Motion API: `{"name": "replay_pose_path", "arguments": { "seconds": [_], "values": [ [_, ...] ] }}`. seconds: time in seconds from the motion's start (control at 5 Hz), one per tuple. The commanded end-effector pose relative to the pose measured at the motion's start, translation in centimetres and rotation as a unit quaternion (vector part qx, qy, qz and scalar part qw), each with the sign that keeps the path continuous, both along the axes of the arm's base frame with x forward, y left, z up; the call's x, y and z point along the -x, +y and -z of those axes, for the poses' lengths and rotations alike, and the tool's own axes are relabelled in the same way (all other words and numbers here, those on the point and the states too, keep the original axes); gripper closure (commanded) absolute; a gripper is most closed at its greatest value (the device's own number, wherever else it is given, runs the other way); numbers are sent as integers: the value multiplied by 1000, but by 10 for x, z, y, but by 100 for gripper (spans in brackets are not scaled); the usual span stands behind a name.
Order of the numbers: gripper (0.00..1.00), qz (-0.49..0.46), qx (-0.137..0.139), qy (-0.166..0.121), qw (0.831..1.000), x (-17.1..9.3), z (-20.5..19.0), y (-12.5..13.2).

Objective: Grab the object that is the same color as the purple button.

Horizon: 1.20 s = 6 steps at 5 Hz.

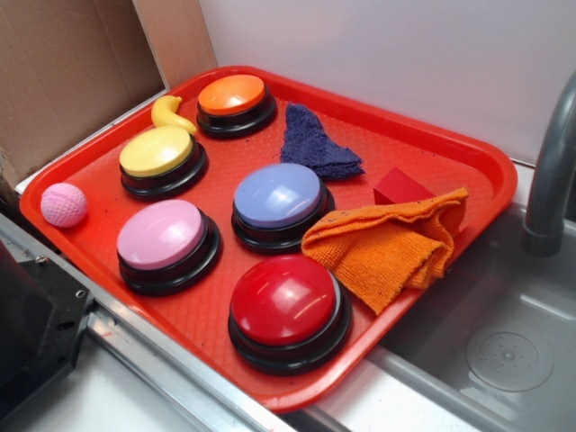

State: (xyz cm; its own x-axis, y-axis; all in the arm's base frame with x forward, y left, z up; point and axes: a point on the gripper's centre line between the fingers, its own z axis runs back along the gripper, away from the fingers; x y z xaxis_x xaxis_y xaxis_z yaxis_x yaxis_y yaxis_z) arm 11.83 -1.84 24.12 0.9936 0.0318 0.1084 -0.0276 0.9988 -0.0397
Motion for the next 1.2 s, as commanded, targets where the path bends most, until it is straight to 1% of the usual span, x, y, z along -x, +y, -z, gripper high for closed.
{"name": "replay_pose_path", "arguments": {
  "seconds": [0.0,0.2,0.4,0.6,0.8,1.0],
  "values": [
    [0,0,0,0,1000,0,0,0],
    [0,-27,16,-18,999,-20,4,-7],
    [0,-84,25,-34,996,-44,15,-8],
    [0,-170,27,-55,984,-74,32,-5],
    [0,-268,46,-84,959,-105,51,2],
    [0,-333,48,-114,935,-143,73,2]
  ]
}}
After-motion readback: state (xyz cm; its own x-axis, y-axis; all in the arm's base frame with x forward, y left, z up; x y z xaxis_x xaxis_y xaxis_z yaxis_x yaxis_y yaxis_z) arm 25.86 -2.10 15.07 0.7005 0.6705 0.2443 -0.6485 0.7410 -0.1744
